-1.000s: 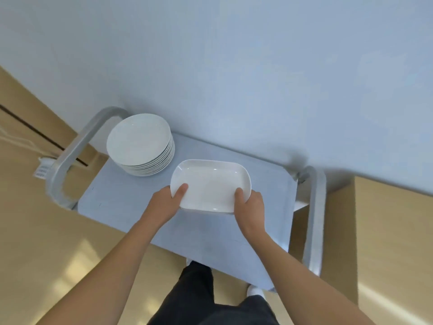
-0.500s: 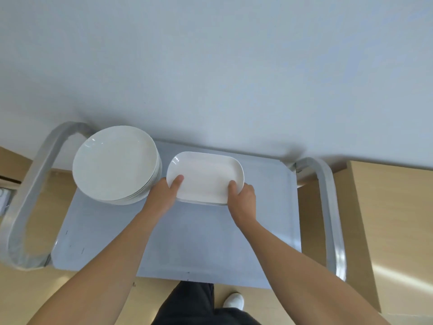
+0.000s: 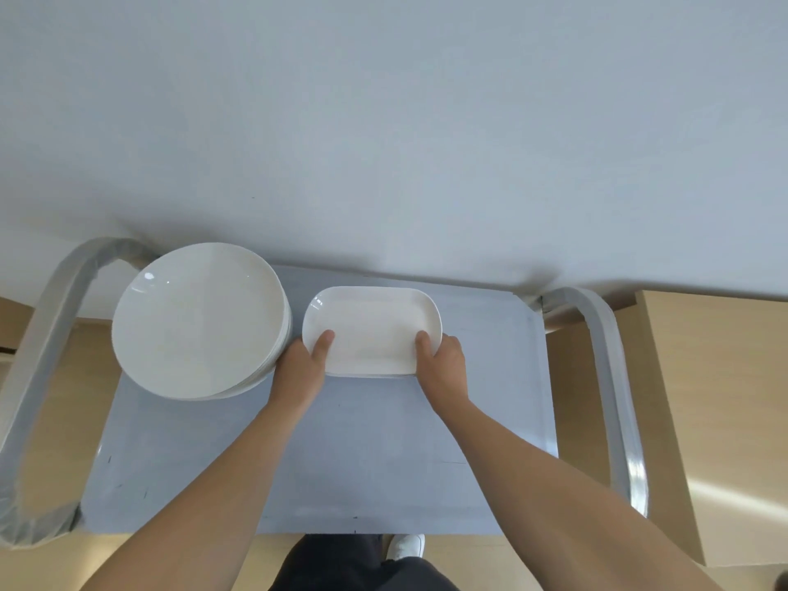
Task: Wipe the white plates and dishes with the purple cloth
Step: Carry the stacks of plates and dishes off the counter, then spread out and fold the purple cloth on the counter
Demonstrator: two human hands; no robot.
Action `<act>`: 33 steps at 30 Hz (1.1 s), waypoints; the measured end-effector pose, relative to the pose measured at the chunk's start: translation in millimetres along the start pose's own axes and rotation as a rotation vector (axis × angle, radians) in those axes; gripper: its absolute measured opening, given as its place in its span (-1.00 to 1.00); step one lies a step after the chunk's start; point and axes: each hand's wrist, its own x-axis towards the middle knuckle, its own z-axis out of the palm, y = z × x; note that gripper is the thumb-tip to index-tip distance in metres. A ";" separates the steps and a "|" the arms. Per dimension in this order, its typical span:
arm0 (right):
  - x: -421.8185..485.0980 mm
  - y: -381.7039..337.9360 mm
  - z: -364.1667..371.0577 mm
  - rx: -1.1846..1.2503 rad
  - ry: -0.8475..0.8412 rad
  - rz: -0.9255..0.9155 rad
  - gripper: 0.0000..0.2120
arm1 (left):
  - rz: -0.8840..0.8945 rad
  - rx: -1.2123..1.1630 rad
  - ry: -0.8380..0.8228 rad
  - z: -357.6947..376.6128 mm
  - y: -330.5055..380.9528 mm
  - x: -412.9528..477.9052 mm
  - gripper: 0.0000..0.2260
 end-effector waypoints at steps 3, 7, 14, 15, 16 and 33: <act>1.6 2.3 1.4 0.018 0.001 0.018 -0.74 | 0.008 -0.013 0.000 2.8 1.4 1.1 -0.51; -1.9 7.1 4.4 0.029 0.017 0.049 -0.76 | 0.011 0.030 0.024 3.7 3.9 -1.9 -0.52; 0.5 14.5 7.2 0.003 0.011 0.063 -0.69 | 0.007 0.170 0.093 5.3 11.3 -7.4 -0.44; 0.2 13.5 6.2 0.008 0.010 0.064 -0.67 | 0.005 0.162 0.103 5.9 12.5 -8.8 -0.45; 0.5 12.7 6.5 0.009 0.008 0.064 -0.65 | -0.001 0.160 0.112 6.3 13.7 -10.1 -0.45; -52.4 4.0 -91.9 0.025 -0.019 -0.079 -0.67 | -0.028 0.526 0.050 23.0 45.4 -111.4 -0.38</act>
